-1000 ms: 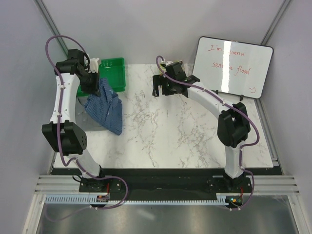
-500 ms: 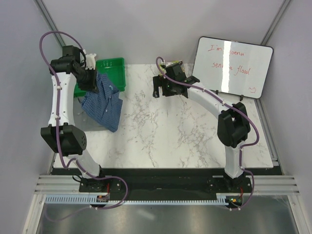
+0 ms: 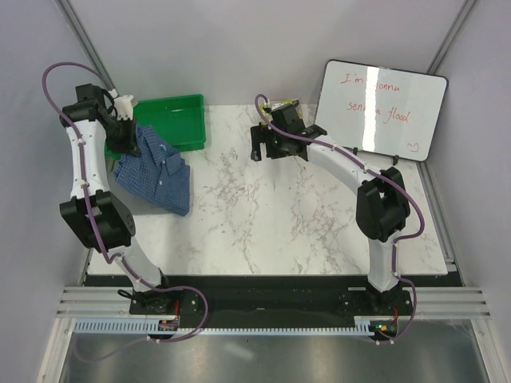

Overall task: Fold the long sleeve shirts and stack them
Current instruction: Neatly place the folded shirt to the corner

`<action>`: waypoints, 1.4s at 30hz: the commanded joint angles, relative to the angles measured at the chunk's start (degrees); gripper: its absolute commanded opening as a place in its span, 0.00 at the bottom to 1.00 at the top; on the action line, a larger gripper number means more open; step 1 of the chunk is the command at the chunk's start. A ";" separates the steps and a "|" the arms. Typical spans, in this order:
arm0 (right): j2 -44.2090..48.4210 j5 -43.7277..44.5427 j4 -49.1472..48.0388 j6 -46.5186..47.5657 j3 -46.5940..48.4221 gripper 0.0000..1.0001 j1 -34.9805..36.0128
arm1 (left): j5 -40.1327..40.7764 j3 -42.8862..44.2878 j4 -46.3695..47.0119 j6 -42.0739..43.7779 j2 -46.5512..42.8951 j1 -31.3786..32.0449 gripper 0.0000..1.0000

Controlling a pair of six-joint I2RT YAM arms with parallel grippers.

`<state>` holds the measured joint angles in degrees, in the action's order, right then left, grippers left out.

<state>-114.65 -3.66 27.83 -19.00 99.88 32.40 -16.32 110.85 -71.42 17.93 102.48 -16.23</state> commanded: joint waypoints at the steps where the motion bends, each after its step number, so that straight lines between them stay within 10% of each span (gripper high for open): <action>1: 3.21 -0.29 -0.68 1.07 -0.73 0.98 -0.06 | -4.15 -1.42 5.93 7.72 2.29 -3.54 0.02; 18: 3.73 -0.64 -0.76 3.18 -1.96 0.98 0.12 | -4.17 -10.56 23.42 14.14 9.76 -11.46 0.04; 28: 5.84 -3.55 1.69 8.28 -2.05 0.98 -0.58 | -0.20 -9.43 27.30 13.88 9.15 -13.13 0.68; 29: 6.02 -4.50 2.22 8.72 -1.88 0.98 -1.20 | -0.47 -9.33 27.30 13.45 7.32 -13.04 0.95; 42: 9.36 -8.47 6.61 12.94 -6.80 0.98 -7.79 | -0.48 -21.11 26.24 14.24 -0.79 -10.05 0.97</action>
<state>-108.55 -10.20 32.29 -8.40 95.04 25.58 -16.62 92.47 -45.93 31.44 101.95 -26.85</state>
